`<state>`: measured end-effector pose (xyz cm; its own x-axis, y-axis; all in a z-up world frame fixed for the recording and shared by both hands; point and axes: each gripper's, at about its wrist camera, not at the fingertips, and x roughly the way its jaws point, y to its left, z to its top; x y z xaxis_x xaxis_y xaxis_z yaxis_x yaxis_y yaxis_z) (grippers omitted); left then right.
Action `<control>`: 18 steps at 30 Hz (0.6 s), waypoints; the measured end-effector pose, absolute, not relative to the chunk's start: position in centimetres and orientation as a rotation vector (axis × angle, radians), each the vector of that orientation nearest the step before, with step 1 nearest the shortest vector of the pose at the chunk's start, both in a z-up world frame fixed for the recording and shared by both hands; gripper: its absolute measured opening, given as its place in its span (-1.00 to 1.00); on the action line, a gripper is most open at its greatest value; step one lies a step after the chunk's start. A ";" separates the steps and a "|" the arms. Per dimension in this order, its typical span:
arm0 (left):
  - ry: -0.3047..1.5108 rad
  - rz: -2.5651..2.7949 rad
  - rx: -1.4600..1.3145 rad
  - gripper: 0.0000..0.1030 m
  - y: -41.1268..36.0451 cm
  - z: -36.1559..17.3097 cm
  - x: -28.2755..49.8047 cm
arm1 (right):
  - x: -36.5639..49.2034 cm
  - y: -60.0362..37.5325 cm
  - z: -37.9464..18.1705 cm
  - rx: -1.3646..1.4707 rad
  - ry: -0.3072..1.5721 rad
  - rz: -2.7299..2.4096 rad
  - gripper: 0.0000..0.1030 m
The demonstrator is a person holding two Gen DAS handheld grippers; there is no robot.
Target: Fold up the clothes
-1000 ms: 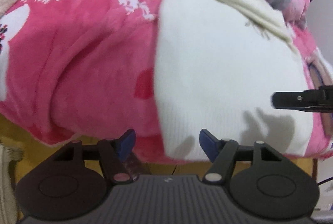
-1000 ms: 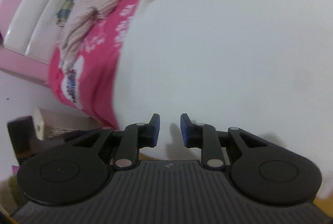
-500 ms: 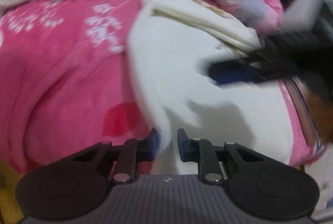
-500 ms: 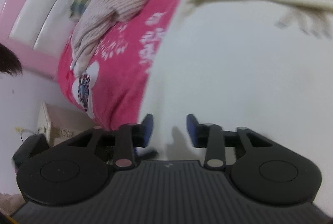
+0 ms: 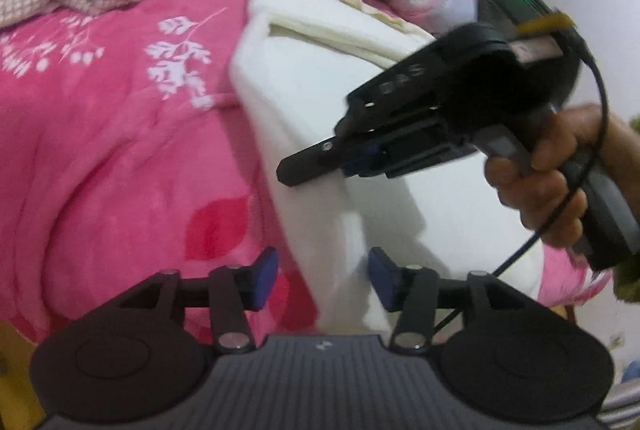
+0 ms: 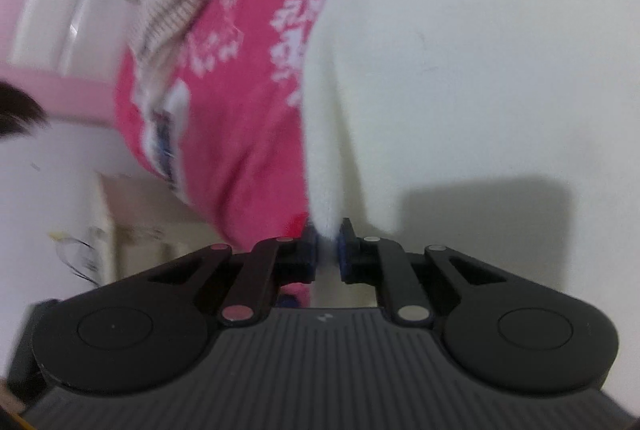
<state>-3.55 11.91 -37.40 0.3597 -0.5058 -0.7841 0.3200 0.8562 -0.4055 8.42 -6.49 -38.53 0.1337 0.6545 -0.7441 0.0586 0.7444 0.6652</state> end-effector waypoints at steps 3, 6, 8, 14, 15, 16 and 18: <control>1.116 -0.534 -0.252 0.13 12.5 -37.8 -2.3 | 8.5 -5.8 -38.3 0.673 1.372 0.505 -0.83; 1.164 -0.516 -0.356 0.15 13.4 -39.2 -1.6 | 8.7 -4.9 -38.2 0.662 1.361 0.527 -0.83; 1.180 -0.492 -0.435 0.05 14.2 -40.3 -1.2 | 8.8 -4.5 -38.3 0.655 1.359 0.532 -0.83; 1.227 -0.456 -0.558 -0.75 16.0 -42.9 -0.4 | 8.5 -5.6 -38.5 0.720 1.359 0.516 -0.67; 1.233 -0.447 -0.556 -0.77 16.2 -43.1 -0.5 | 8.2 -6.4 -38.2 0.753 1.347 0.501 -0.66; 1.238 -0.442 -0.557 -0.76 16.4 -43.2 -0.5 | 7.5 -7.6 -37.7 0.780 1.318 0.475 -0.57; 1.242 -0.441 -0.561 -0.75 16.8 -43.4 -0.5 | 5.6 -11.1 -36.2 0.795 1.262 0.375 -0.45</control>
<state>-0.45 16.84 -43.40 0.2705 -0.5976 -0.7548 0.0120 0.7860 -0.6181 5.65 -11.08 -36.20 0.2915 0.6536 -0.6985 0.1666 0.6843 0.7099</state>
